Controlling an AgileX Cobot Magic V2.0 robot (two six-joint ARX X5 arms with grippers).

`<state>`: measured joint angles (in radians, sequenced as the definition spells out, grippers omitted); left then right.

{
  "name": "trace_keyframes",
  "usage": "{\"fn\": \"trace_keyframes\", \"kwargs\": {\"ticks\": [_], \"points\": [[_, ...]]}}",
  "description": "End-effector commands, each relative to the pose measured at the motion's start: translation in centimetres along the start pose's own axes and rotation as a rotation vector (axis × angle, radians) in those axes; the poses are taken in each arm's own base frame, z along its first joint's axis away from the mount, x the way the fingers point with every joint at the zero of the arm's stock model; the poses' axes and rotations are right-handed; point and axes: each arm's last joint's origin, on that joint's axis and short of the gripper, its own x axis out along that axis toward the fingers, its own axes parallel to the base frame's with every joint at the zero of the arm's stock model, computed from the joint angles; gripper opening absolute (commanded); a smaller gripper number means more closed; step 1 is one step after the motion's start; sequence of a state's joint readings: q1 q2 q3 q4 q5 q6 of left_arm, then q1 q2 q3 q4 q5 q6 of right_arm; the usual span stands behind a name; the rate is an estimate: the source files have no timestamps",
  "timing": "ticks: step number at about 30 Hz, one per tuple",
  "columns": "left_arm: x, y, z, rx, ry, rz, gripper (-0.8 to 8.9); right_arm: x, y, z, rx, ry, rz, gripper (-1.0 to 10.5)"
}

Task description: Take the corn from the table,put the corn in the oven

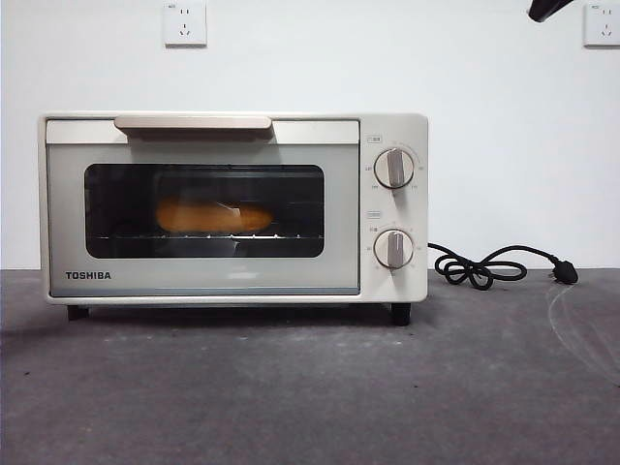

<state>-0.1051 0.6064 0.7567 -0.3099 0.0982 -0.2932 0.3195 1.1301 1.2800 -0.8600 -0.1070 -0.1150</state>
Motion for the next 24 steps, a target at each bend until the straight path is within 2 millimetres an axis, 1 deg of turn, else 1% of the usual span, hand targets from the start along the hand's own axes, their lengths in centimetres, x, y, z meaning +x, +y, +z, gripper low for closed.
{"fn": "trace_keyframes", "kwargs": {"ticks": [1,3,5,6,8,11,14,17,19,21,24], "points": [[-1.6,-0.4,-0.4,0.291,-0.153,-0.123,-0.04,0.2,0.0,0.1,0.007,0.000,-0.009,0.0],[-2.3,-0.3,-1.8,0.425,-0.252,-0.224,-0.04,0.2,0.0,0.1,0.007,0.000,-0.010,0.0],[-2.4,0.3,-4.1,0.525,-0.307,-0.269,-0.04,0.2,-0.1,0.1,0.007,0.000,-0.011,0.0],[-2.4,0.6,-5.2,0.546,-0.309,-0.270,-0.04,0.2,0.0,0.1,0.007,0.000,-0.010,0.0],[-2.2,1.5,-7.9,0.548,-0.281,-0.258,-0.04,0.2,0.0,0.1,0.007,0.000,-0.010,0.0],[-1.8,2.7,-11.3,0.518,-0.224,-0.240,-0.04,0.2,0.0,0.1,0.007,0.000,-0.010,0.0],[-1.3,3.8,-14.1,0.464,-0.138,-0.209,-0.04,0.2,0.0,0.1,0.007,0.000,-0.010,0.0],[-1.1,4.7,-16.2,0.388,-0.043,-0.137,-0.04,0.2,0.0,0.1,0.007,0.000,-0.010,0.0],[-0.9,5.2,-17.2,0.359,-0.003,-0.093,-0.04,0.2,0.0,0.1,0.007,0.000,-0.010,0.0],[-0.8,5.5,-17.9,0.339,0.038,-0.063,-0.04,0.2,0.0,0.1,0.007,0.000,-0.010,0.0],[-0.8,5.5,-17.8,0.334,0.035,-0.048,-0.04,0.2,0.0,0.1,0.007,-0.001,-0.010,0.0]]}}
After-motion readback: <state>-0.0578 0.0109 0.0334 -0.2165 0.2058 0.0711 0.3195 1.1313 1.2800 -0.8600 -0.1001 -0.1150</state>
